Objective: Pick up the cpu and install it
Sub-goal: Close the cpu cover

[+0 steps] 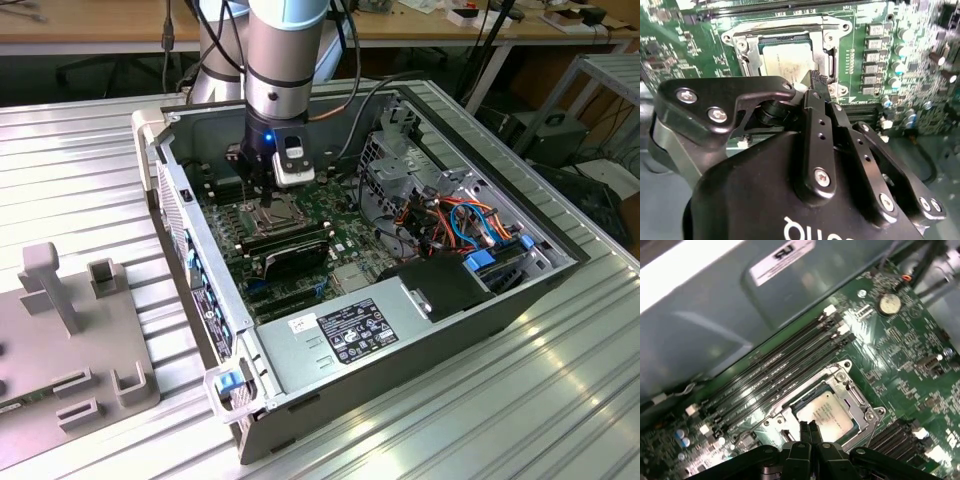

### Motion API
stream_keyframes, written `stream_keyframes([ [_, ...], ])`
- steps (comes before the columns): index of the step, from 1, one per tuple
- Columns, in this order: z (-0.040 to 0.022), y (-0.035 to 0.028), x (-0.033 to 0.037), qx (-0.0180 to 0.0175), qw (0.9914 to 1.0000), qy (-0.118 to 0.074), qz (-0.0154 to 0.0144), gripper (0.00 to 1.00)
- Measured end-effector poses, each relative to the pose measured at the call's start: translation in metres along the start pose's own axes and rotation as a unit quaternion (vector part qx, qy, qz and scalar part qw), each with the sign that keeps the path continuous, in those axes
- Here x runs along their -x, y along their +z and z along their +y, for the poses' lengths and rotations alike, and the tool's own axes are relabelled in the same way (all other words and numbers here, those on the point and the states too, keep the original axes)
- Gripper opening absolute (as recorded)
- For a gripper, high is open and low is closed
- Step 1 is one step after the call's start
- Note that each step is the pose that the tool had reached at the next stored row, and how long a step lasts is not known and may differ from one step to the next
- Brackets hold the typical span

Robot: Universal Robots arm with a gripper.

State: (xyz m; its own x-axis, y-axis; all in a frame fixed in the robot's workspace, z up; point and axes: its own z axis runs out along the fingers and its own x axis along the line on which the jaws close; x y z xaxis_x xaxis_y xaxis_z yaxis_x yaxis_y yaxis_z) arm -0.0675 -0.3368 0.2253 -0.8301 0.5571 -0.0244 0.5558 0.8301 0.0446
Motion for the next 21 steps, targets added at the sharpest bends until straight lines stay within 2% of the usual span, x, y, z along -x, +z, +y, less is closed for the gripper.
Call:
stream_keyframes([
  [1,0.0000,0.0001,0.0000,-0.0009,0.99995,-0.010,-0.0003,0.11],
  [2,0.0000,0.0002,0.0000,-0.0027,0.99953,-0.030,-0.0010,0.11],
  [4,-0.0001,0.0002,0.0000,-0.0038,0.99879,-0.049,-0.0011,0.11],
  [5,0.0000,0.0004,0.0000,-0.0048,0.99714,-0.075,-0.0012,0.11],
  [7,-0.0001,0.0006,-0.0001,-0.0054,0.99530,-0.097,-0.0011,0.11],
  [8,-0.0001,0.0007,-0.0001,-0.0059,0.99330,-0.115,-0.0009,0.11],
  [10,-0.0001,0.0008,-0.0001,-0.0061,0.99114,-0.133,-0.0007,0.11],
  [11,-0.0001,0.0009,-0.0001,-0.0061,0.98872,-0.150,-0.0004,0.11],
  [13,-0.0001,0.0010,-0.0001,-0.0060,0.98586,-0.167,0.0000,0.11],
  [14,-0.0001,0.0011,-0.0001,-0.0059,0.98364,-0.180,0.0004,0.11],
  [16,-0.0001,0.0013,-0.0001,-0.0054,0.98030,-0.197,0.0009,0.11],
  [18,0.0000,0.0014,-0.0001,-0.0047,0.97647,-0.216,0.0014,0.11],
  [19,0.0000,0.0014,-0.0001,-0.0045,0.97450,-0.224,0.0018,0.11],
  [20,-0.0001,0.0014,-0.0001,-0.0042,0.97192,-0.235,0.0021,0.11],
  [21,0.0000,0.0015,-0.0001,-0.0039,0.96978,-0.244,0.0025,0.11],
])
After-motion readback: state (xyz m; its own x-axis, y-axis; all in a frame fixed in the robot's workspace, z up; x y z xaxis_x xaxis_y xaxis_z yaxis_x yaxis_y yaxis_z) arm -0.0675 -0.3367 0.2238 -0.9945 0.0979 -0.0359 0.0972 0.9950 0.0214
